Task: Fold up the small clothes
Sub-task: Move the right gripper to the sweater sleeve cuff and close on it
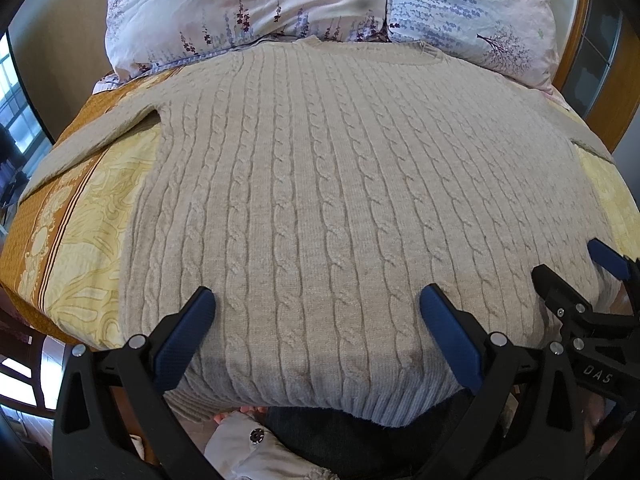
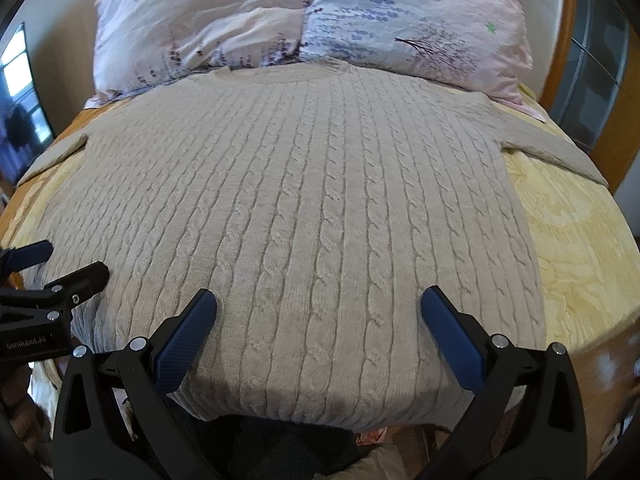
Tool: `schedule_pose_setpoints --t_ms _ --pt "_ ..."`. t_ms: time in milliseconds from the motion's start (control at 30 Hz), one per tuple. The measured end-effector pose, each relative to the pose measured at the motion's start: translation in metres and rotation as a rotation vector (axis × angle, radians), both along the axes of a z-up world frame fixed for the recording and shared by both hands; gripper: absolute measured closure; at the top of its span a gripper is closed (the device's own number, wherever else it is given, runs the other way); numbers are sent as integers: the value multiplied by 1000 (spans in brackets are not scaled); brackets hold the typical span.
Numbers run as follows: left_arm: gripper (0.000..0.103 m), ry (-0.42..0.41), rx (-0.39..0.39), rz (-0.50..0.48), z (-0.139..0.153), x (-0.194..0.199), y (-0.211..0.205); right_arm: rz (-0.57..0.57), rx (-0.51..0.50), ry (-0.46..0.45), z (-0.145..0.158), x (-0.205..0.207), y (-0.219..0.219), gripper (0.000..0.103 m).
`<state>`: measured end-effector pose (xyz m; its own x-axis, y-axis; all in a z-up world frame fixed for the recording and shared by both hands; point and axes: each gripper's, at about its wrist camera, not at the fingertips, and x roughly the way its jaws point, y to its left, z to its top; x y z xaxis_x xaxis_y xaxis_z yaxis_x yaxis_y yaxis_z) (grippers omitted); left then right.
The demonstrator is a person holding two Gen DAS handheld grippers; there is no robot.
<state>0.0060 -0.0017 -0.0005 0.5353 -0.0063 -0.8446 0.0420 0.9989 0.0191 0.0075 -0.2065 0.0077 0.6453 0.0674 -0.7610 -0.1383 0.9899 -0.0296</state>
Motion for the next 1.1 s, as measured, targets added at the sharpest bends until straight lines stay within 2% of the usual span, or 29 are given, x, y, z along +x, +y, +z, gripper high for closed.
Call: schedule_pose_setpoints --t_ms 167,267,333,467,567,667,733,833,933,1033,1100 --pt "2 -7 5 -20 2 3 -1 116 23 -82 -1 1 -6 1" --pt "2 -21 15 -39 3 8 -3 119 48 -81 0 8 -13 1" --pt "2 -27 22 -55 4 15 -3 84 107 -85 5 17 -28 1" --pt "2 -42 38 -83 9 31 -3 -77 258 -110 31 52 -92 2" --pt "2 -77 38 -97 17 44 0 -239 322 -110 44 84 -149 9" --pt "2 -109 -7 -108 26 59 6 -436 448 -61 42 118 -218 27" --pt "2 -128 -36 -108 32 68 10 -560 537 -37 35 133 -260 47" --pt "2 -162 -81 -90 41 83 18 -694 622 -11 20 148 -304 51" --pt "2 -201 -133 -68 47 95 27 -789 690 11 7 156 -331 54" --pt "2 -241 -191 -50 54 105 37 -835 703 2 2 161 -344 59" --pt "2 -244 -187 -41 56 112 39 -852 708 -7 1 163 -349 60"
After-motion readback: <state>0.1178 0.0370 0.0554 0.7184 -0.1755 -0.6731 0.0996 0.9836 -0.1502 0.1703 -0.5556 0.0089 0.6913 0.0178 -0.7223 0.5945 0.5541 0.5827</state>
